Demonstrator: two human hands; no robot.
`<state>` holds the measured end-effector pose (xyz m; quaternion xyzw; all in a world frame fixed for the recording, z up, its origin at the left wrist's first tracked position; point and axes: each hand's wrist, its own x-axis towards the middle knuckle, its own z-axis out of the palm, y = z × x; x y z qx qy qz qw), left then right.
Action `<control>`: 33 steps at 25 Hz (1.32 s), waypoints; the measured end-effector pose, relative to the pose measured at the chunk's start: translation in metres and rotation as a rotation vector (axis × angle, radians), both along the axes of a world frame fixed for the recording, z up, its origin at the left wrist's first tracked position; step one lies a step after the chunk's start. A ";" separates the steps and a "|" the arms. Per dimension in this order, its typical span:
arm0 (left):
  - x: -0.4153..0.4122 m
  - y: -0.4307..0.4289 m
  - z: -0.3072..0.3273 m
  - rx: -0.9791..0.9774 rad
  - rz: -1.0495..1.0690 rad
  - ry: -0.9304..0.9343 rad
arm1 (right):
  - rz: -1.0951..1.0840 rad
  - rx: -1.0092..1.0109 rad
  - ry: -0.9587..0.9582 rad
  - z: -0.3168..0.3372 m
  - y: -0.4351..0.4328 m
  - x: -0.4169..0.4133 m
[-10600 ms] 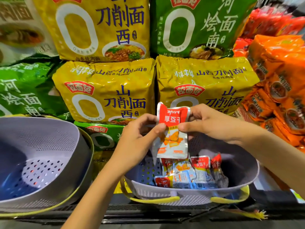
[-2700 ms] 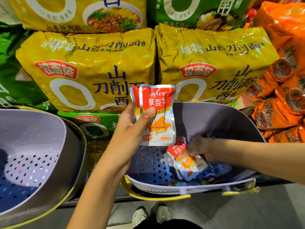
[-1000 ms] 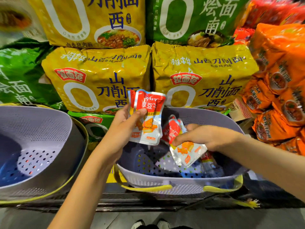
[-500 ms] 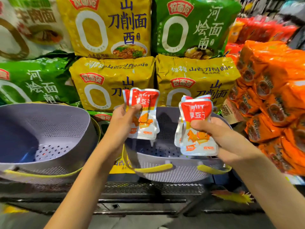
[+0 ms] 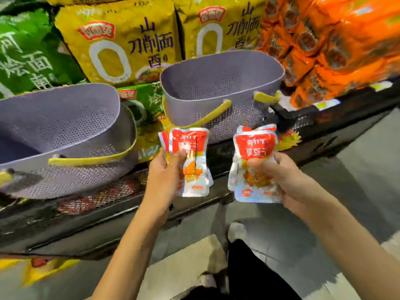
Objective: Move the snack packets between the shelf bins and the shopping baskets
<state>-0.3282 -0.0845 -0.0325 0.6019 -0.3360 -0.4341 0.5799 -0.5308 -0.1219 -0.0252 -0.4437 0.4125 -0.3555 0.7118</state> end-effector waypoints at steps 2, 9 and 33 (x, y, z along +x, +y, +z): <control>-0.011 0.021 -0.028 0.109 -0.083 -0.007 | -0.057 0.098 0.048 -0.020 0.035 -0.015; -0.098 0.069 -0.073 0.293 -0.504 -0.033 | -0.495 0.289 -0.033 -0.066 0.155 -0.093; -0.549 0.332 -0.119 0.515 -1.765 -0.521 | -1.871 0.442 -0.496 -0.138 0.595 -0.361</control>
